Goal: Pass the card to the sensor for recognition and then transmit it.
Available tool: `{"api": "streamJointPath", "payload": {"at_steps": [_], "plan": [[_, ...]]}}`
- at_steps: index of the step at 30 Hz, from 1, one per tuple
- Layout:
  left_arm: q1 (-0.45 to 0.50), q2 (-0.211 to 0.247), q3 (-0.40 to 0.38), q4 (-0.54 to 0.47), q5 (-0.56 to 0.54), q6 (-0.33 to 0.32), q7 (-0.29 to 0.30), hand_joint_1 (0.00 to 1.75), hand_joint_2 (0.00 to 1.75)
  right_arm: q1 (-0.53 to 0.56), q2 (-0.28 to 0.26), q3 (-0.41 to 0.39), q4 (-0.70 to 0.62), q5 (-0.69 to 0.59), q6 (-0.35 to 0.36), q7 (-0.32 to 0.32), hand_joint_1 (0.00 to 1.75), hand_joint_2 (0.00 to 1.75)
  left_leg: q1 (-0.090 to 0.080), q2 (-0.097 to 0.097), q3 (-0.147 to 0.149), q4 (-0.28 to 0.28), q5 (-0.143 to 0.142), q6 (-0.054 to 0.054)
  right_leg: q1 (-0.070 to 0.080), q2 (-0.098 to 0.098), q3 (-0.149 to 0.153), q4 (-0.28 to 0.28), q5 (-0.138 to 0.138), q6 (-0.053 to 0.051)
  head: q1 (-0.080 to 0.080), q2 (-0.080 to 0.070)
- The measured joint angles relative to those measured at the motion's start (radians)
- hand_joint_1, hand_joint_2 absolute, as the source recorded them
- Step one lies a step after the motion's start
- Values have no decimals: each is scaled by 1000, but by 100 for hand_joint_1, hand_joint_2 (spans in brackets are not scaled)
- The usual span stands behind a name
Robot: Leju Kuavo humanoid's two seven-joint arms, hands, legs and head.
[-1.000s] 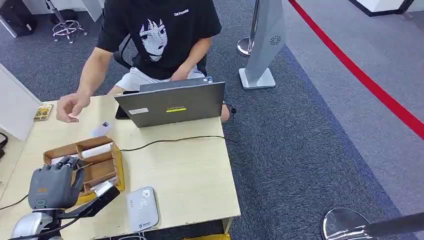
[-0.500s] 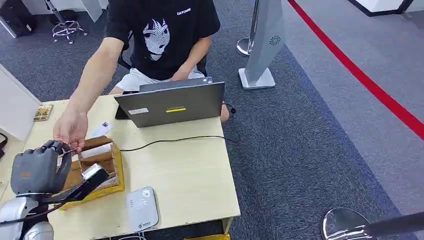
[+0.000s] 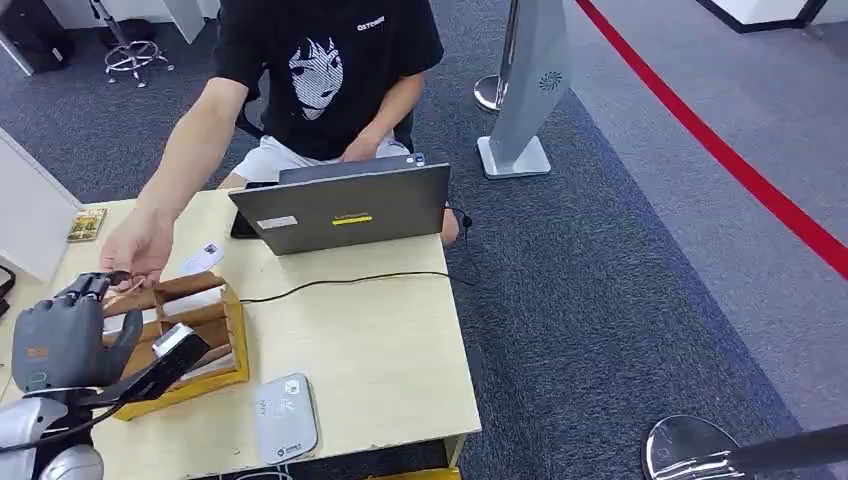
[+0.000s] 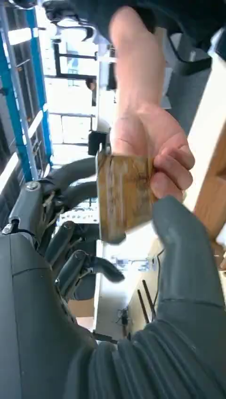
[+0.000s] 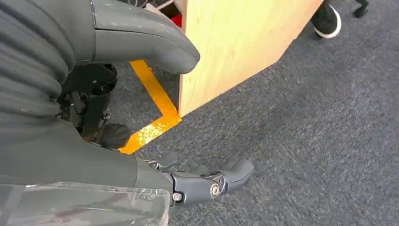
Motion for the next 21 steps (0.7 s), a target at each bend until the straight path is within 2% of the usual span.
{"api": "streamJointPath", "payload": {"at_steps": [6,10,16,19,21], "plan": [[19,-27,26,-47,16,21,-9,0,175,0,0,14,-2,-24,-15,6,0,175,0,0,0,0,0,0,0,0,0,0,0,0,0,0],[33,-53,50,-85,55,59,-41,0,175,4,0,33,-11,-53,-34,15,0,175,0,0,0,0,0,0,0,0,0,0,0,0,0,0],[60,-134,102,-201,137,71,-102,0,175,10,0,63,-22,-76,-51,21,0,175,0,0,0,0,0,0,0,0,0,0,0,0,0,0],[92,-174,131,-274,225,104,-157,0,175,17,0,78,-31,-97,-77,30,0,175,0,0,0,0,0,0,0,0,0,0,0,0,0,0],[130,-210,160,-343,327,125,-204,0,175,22,0,99,-37,-157,-147,42,0,175,0,1,0,0,0,0,0,1,-1,0,0,0,0,0]]}}
